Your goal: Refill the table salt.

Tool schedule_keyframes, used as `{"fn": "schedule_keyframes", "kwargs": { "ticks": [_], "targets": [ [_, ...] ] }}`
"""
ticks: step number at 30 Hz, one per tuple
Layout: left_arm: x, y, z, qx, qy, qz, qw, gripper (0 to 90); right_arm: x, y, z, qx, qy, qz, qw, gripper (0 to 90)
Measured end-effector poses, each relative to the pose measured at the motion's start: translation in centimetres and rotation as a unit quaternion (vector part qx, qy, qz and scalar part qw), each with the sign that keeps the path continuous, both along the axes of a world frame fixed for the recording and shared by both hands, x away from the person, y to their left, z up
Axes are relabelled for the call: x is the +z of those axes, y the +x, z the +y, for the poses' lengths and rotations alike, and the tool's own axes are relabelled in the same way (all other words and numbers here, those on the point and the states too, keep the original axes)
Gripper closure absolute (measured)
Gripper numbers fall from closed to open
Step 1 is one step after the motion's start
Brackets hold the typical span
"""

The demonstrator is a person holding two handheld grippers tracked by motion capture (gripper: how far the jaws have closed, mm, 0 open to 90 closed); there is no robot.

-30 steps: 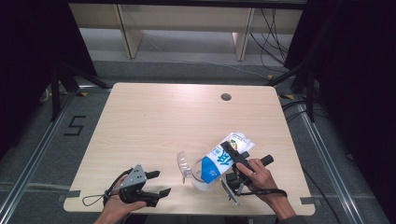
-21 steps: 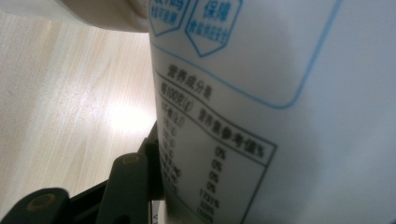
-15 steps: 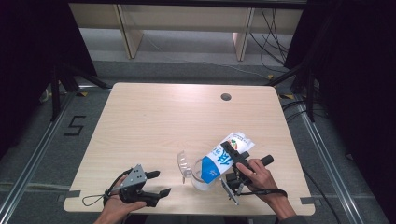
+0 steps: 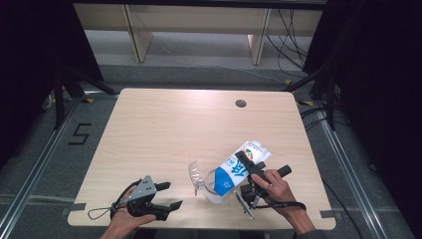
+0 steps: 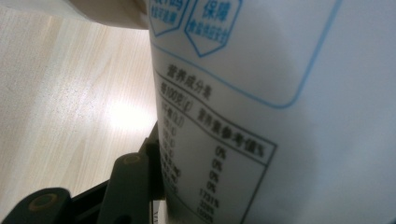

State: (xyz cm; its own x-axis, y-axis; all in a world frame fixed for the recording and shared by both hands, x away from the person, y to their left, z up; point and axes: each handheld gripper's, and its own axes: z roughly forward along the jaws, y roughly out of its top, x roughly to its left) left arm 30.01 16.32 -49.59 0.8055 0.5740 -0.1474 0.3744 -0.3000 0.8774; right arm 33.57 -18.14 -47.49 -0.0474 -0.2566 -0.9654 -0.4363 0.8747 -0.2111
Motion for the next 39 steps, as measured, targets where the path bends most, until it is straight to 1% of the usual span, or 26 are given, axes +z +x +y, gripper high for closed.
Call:
{"fn": "schedule_keyframes", "kwargs": {
  "ticks": [2,3,5,7,8,9,10,12,14,17,18,19,20,23,24,25,26,27,29,30,31,32,33,36,37,39],
  "targets": [
    [0.01,0.00,0.05,0.000,0.002,-0.001,1.0000,23.4,0.04,0.01,0.06,0.002,-0.005,0.000,1.0000,53.9],
    [0.00,-0.05,0.00,0.002,-0.002,0.002,1.0000,23.4,0.09,0.02,0.12,0.005,-0.007,-0.003,1.0000,54.1],
    [-0.03,-0.12,-0.06,0.006,-0.006,0.008,0.9999,23.4,0.07,0.00,0.09,0.002,-0.004,-0.001,1.0000,54.1],
    [-0.03,-0.11,-0.06,0.006,-0.006,0.007,0.9999,23.4,0.10,-0.02,0.07,0.002,-0.003,-0.002,1.0000,54.2],
    [-0.03,-0.10,-0.05,0.006,-0.005,0.007,0.9999,23.5,0.33,0.03,0.18,0.011,-0.016,-0.010,0.9998,54.2],
    [-0.02,-0.11,-0.06,0.006,-0.006,0.007,0.9999,23.4,0.34,0.03,0.20,0.013,-0.015,-0.012,0.9997,54.2],
    [-0.01,-0.08,-0.01,0.006,-0.002,0.006,1.0000,23.4,0.11,-0.01,0.09,0.004,0.000,-0.004,1.0000,54.2],
    [-0.01,-0.10,-0.06,0.006,-0.006,0.007,0.9999,23.4,0.01,0.02,0.05,0.004,-0.003,-0.002,1.0000,54.2],
    [0.00,-0.06,-0.02,0.006,-0.002,0.006,1.0000,23.4,0.04,-0.01,0.05,0.002,-0.007,-0.003,1.0000,54.2],
    [-0.01,-0.08,-0.07,0.006,-0.005,0.007,0.9999,23.4,-0.03,-0.05,0.06,0.004,0.002,-0.002,1.0000,54.3],
    [-0.01,-0.09,-0.07,0.006,-0.005,0.007,0.9999,23.4,0.30,0.05,0.24,0.019,-0.021,-0.012,0.9995,54.4],
    [-0.02,-0.08,-0.07,0.005,-0.005,0.006,1.0000,23.4,0.01,0.01,0.11,0.009,-0.003,-0.004,0.9999,54.6],
    [-0.03,-0.09,-0.07,0.006,-0.005,0.006,1.0000,23.4,-0.03,0.01,0.09,0.008,-0.002,-0.004,1.0000,54.6],
    [0.00,-0.11,-0.04,0.008,-0.005,0.008,0.9999,23.4,-0.10,0.00,0.07,0.003,-0.004,0.000,1.0000,54.7],
    [0.02,-0.02,0.01,0.003,-0.001,0.003,1.0000,23.4,-0.02,0.02,0.11,0.005,-0.008,-0.003,1.0000,54.7],
    [0.03,0.03,0.03,0.000,0.000,0.000,1.0000,23.4,0.30,0.07,0.29,0.019,-0.025,-0.013,0.9994,54.7],
    [0.02,0.02,0.01,0.001,-0.001,0.001,1.0000,23.4,0.33,0.07,0.31,0.022,-0.022,-0.016,0.9994,54.7],
    [-0.02,-0.09,-0.09,0.008,-0.006,0.009,0.9999,23.4,0.32,0.07,0.31,0.024,-0.018,-0.018,0.9994,54.7],
    [-0.02,-0.06,-0.08,0.005,-0.004,0.008,0.9999,23.4,0.30,0.06,0.28,0.023,-0.019,-0.019,0.9994,54.7],
    [-0.02,-0.07,-0.09,0.006,-0.004,0.007,0.9999,23.4,-0.01,0.00,0.11,0.010,-0.003,-0.008,0.9999,54.7],
    [-0.02,-0.07,-0.08,0.006,-0.004,0.007,1.0000,23.3,0.29,0.01,0.25,0.016,-0.029,-0.018,0.9993,54.7],
    [-0.02,-0.08,-0.08,0.006,-0.005,0.007,0.9999,23.4,-0.09,-0.06,0.03,0.001,-0.006,-0.005,1.0000,54.7],
    [-0.02,-0.07,-0.06,0.006,-0.005,0.007,0.9999,23.4,-0.03,-0.04,0.04,0.002,-0.009,-0.005,0.9999,54.7],
    [-0.01,-0.09,0.00,0.006,-0.004,0.007,0.9999,23.3,0.00,-0.02,0.06,0.005,-0.004,-0.007,1.0000,54.7],
    [-0.01,-0.07,0.00,0.005,-0.005,0.005,1.0000,23.3,0.35,0.06,0.26,0.019,-0.026,-0.017,0.9993,54.7],
    [0.07,-0.04,0.16,0.001,0.006,-0.001,1.0000,23.3,0.37,0.07,0.31,0.021,-0.023,-0.021,0.9993,54.7]
  ]
}}
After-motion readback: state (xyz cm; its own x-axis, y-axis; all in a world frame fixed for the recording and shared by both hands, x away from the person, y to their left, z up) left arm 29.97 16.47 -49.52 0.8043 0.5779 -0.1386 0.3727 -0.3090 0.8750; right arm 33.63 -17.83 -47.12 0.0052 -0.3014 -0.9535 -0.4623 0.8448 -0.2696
